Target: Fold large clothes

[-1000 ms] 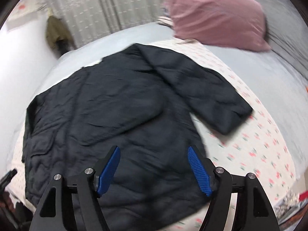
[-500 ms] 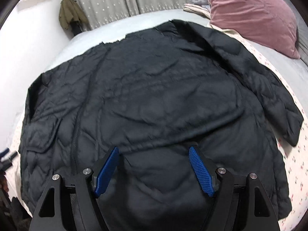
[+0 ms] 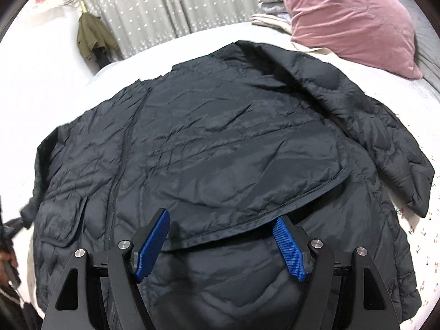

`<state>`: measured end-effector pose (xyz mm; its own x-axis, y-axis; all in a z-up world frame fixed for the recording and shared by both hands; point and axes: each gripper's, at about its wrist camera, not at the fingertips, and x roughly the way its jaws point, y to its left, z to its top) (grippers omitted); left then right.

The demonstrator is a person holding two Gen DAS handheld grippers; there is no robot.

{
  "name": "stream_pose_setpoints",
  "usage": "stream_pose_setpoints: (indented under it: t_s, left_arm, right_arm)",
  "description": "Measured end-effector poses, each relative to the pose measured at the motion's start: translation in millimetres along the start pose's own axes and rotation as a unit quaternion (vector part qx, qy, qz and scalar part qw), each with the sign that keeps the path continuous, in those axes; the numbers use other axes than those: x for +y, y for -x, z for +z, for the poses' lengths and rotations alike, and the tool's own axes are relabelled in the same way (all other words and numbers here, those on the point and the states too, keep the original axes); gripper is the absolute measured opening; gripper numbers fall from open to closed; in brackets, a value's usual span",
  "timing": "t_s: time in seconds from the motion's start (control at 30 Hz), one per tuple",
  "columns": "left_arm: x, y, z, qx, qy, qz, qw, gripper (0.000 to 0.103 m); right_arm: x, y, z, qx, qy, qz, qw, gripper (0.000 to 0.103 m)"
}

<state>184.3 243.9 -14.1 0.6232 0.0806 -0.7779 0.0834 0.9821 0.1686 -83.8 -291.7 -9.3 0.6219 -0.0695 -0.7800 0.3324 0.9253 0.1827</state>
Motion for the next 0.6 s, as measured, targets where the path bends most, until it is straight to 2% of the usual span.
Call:
stream_pose_setpoints:
  t_s: [0.1, 0.17, 0.23, 0.27, 0.3, 0.33, 0.37, 0.4, 0.47, 0.53, 0.6]
  left_arm:
    - [43, 10, 34, -0.025, 0.055, 0.029, 0.9978, 0.009]
    - [79, 17, 61, -0.042, 0.094, 0.067, 0.9924, 0.009]
    - [117, 24, 87, -0.066, 0.138, 0.115, 0.9814, 0.013]
    - [129, 27, 94, -0.074, 0.152, 0.136, 0.9762, 0.021]
    - [147, 31, 102, -0.082, 0.172, 0.171, 0.9667, 0.036]
    - [158, 35, 106, -0.086, 0.187, 0.196, 0.9589, 0.045]
    - [169, 40, 106, -0.092, 0.204, 0.211, 0.9514, 0.065]
    - [175, 46, 102, -0.101, 0.22, 0.205, 0.9484, 0.08]
    - [187, 48, 85, -0.115, 0.258, 0.152, 0.9471, 0.083]
    - [193, 27, 64, -0.075, 0.293, 0.088, 0.949, 0.083]
    - [196, 3, 44, -0.035, 0.319, 0.032, 0.9466, 0.083]
  right_arm:
    - [-5, 0, 3, -0.01, -0.008, -0.006, 1.0, 0.076]
    - [-7, -2, 4, -0.014, -0.01, -0.013, 1.0, 0.076]
    - [-6, -3, 6, -0.017, -0.01, -0.017, 1.0, 0.076]
    - [-5, -5, 7, -0.019, -0.009, -0.018, 1.0, 0.076]
    - [-3, -5, 7, -0.021, -0.005, -0.02, 1.0, 0.076]
    - [-2, -5, 7, -0.022, -0.001, -0.023, 0.999, 0.076]
    - [0, -6, 7, -0.023, 0.005, -0.027, 0.999, 0.076]
    - [3, -5, 6, -0.025, 0.012, -0.033, 0.999, 0.076]
    - [6, -4, 5, -0.028, 0.023, -0.037, 0.999, 0.076]
    - [9, -2, 5, -0.033, 0.029, -0.035, 0.998, 0.076]
    - [12, 0, 4, -0.039, 0.036, -0.034, 0.998, 0.076]
